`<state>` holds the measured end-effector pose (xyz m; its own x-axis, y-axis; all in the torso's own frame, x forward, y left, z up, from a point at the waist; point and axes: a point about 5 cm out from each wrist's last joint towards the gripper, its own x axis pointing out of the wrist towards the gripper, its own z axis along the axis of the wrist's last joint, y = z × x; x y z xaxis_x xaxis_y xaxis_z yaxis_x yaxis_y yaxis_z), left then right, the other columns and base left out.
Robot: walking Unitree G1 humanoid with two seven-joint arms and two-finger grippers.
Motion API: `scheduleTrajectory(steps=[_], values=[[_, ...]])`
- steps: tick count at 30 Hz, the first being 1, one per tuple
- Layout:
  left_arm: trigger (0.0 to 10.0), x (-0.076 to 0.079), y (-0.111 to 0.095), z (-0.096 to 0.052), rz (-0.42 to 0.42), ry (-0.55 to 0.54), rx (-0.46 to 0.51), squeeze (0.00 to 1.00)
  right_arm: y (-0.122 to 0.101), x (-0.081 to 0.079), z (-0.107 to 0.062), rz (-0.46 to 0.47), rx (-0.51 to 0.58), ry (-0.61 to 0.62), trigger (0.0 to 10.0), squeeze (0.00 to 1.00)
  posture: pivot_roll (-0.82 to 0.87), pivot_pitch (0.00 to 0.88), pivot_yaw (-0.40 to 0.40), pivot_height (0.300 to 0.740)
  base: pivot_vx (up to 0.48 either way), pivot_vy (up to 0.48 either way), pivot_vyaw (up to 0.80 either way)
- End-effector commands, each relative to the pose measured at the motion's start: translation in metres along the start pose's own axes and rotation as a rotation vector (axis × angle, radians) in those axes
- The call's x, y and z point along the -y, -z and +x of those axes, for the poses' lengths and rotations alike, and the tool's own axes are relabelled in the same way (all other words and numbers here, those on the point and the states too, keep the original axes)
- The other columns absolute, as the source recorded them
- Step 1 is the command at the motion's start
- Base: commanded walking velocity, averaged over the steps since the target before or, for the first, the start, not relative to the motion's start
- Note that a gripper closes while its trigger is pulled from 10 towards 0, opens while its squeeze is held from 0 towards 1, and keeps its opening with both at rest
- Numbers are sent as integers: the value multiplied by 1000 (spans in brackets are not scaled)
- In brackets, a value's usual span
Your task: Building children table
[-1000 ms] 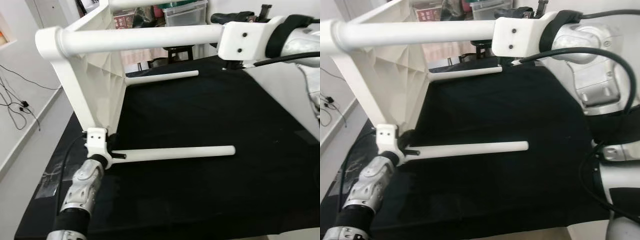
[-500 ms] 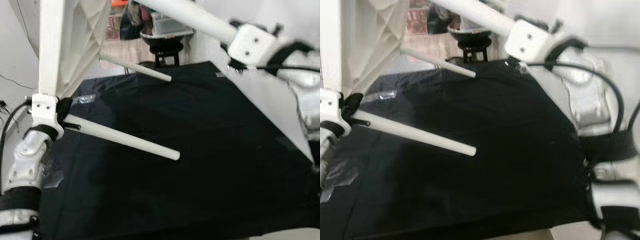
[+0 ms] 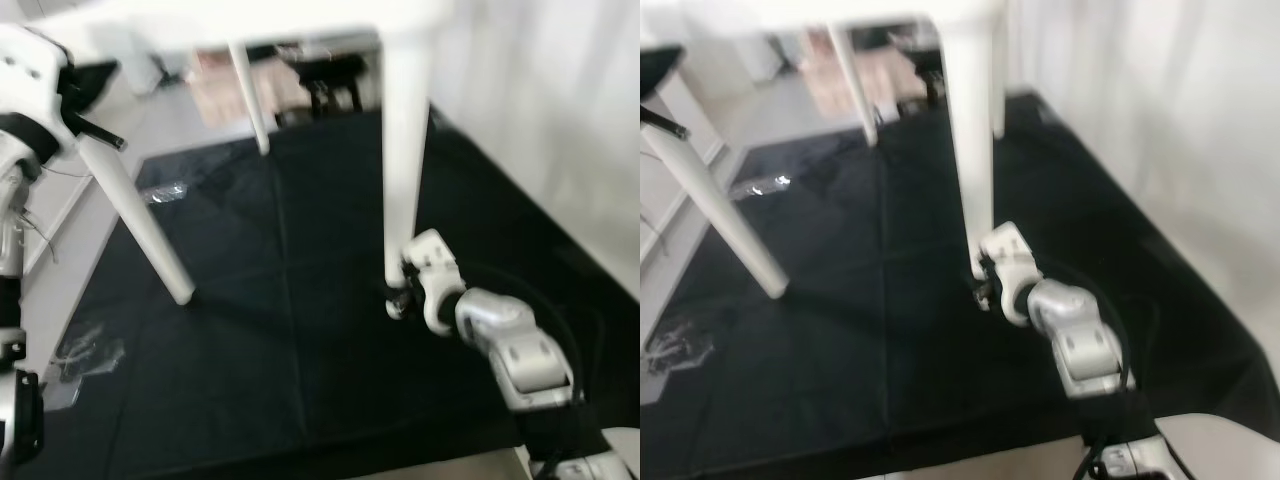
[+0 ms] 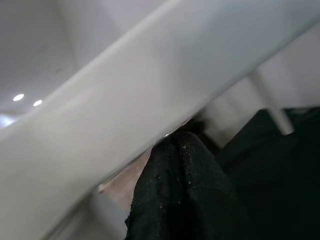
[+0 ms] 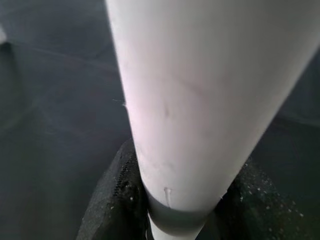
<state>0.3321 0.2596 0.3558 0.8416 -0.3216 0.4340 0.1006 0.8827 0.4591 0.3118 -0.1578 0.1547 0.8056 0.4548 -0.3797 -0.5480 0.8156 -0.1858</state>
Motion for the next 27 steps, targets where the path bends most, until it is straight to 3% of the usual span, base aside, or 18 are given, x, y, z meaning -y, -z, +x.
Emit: scheduleTrajectory(steps=[1, 2, 3, 4, 5, 6, 7, 8, 9, 10, 11, 13, 16, 27], values=[[10000, 16, 2, 0, -49, 60, 2, 0, -11, -30, 11, -88, 15, -78, 0, 0, -108, 46, 150, 740, 0, 0, 0], [10000, 16, 2, 0, -49, 60, 2, 0, -11, -30, 11, -88, 15, -78, 0, 0, -108, 46, 150, 740, 0, 0, 0], [10000, 34, 11, -2, -95, 97, -19, 0, -13, -38, 16, -130, 29, -86, 0, 0, -107, 47, 154, 740, 0, 0, 0], [10000, 47, 18, -6, -136, 126, -39, 0, -15, -43, 19, -157, 38, -79, 2510, 0, -104, 49, 160, 740, 0, 0, 0], [10000, 47, 18, -6, -136, 126, -39, 0, -15, -43, 19, -157, 38, -79, 2510, 0, -104, 49, 160, 740, 0, 0, 0], [10000, 61, 26, -11, -195, 140, -60, 0, -20, -45, 22, -166, 68, -56, 10000, 0, -106, 51, 161, 740, 0, 0, 0], [10000, 71, 32, -16, -239, 144, -82, 0, -23, -45, 24, -155, 82, -57, 10000, 278, -106, 51, 161, 740, 0, 0, 0], [10000, 71, 32, -16, -239, 144, -82, 0, -23, -45, 24, -155, 82, -57, 10000, 278, -106, 51, 161, 740, 0, 0, 0], [10000, 82, 39, -21, -272, 140, -106, 0, -24, -45, 27, -141, 92, -61, 10000, 278, -106, 51, 161, 740, 0, 0, 0], [10000, 95, 47, -28, -304, 133, -138, 0, -24, -43, 28, -123, 109, -60, 10000, 1000, -101, 50, 158, 740, 0, 0, 0], [10000, 95, 47, -28, -304, 133, -138, 0, -24, -43, 28, -123, 109, -60, 10000, 1000, -101, 50, 158, 740, 0, 0, 0], [10000, 117, 58, -41, -347, 125, -188, 0, -24, -35, 26, -103, 139, -38, 10000, 1000, -103, 48, 157, 740, 0, 0, 0], [10000, 129, 65, -51, -385, 76, -223, 0, -23, -26, 19, -82, 165, -43, 10000, 1000, -106, 44, 151, 740, 0, 0, 0], [10000, 138, 79, -79, -422, -71, -330, 0, 3, -19, -13, -34, 126, -130, 10000, 1000, -131, 38, 139, 740, 0, 0, 0]])
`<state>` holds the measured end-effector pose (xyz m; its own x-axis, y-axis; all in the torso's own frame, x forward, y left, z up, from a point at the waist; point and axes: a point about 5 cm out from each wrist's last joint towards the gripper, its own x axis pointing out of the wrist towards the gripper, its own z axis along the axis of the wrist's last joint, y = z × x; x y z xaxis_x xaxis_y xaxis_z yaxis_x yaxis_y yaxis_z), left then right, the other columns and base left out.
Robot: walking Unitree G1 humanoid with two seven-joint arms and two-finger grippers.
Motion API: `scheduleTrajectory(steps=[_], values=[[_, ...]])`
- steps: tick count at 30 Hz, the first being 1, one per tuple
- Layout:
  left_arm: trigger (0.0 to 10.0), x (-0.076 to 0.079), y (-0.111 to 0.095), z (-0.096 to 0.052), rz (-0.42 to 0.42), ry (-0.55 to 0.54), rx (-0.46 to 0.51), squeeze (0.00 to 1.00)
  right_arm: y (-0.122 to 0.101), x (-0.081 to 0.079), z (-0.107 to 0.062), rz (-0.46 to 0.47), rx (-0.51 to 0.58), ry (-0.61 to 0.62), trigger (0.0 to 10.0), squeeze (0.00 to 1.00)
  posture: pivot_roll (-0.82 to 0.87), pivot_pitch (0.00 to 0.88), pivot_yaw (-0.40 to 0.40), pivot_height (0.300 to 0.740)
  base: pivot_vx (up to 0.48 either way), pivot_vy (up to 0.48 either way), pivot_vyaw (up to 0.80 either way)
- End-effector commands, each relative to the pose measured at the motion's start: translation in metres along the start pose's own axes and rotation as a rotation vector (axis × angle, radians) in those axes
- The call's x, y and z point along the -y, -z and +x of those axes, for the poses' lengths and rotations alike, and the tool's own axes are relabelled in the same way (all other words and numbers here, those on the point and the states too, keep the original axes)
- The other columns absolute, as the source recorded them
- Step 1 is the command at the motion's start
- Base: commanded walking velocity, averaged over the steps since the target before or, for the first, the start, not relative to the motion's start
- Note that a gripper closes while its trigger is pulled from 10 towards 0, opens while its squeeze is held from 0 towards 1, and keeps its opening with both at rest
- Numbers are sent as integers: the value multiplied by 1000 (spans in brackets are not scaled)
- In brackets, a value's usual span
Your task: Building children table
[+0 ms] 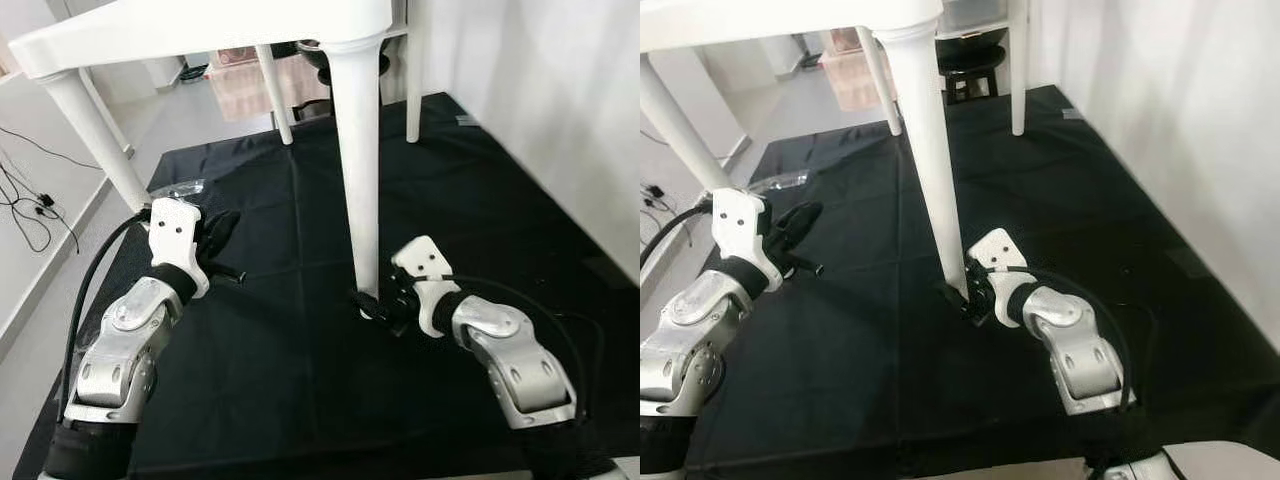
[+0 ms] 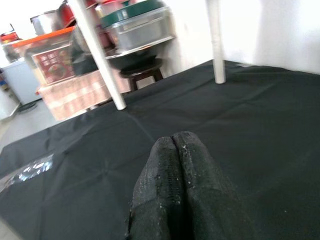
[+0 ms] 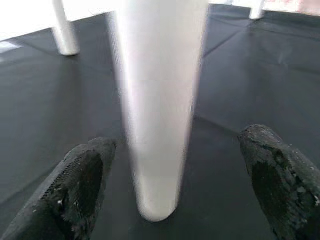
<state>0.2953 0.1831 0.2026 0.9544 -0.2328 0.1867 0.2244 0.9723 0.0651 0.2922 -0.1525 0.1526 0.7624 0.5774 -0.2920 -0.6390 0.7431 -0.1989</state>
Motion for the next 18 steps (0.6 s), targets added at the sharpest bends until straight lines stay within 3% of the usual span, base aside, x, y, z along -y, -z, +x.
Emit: scheduleTrajectory(steps=[1, 2, 3, 4, 5, 9, 18], values=[[10000, -7, 10, -9, -14, -61, -56, 0, 2, -4, -5, 34, 3, -23, 10000, 1000, -134, 34, 135, 740, 0, 0, 0], [10000, -7, 10, -9, -14, -61, -56, 0, 2, -4, -5, 34, 3, -23, 10000, 1000, -134, 34, 135, 740, 0, 0, 0], [10000, -8, 15, -13, -24, -76, -73, 0, 4, -4, -7, 52, 3, -18, 10000, 435, -137, 34, 135, 740, 0, 0, 0], [10000, -8, 15, -13, -24, -76, -73, 0, 4, -4, -7, 52, 3, -18, 10000, 435, -137, 34, 135, 740, 0, 0, 0], [10000, -7, 16, -15, -29, -86, -82, 0, 6, -5, -7, 60, 7, -14, 10000, 0, -137, 34, 135, 740, 0, 0, 0], [10000, -10, 25, -22, -39, -159, -112, 0, -2, -14, 2, 131, 84, -37, 10000, 0, -136, 17, 128, 740, -63, 0, 0], [10000, -12, 30, -29, -45, -221, -132, 0, -9, -9, 1, 114, 102, -61, 10000, 0, -137, 1, 106, 740, -283, 0, 0]])
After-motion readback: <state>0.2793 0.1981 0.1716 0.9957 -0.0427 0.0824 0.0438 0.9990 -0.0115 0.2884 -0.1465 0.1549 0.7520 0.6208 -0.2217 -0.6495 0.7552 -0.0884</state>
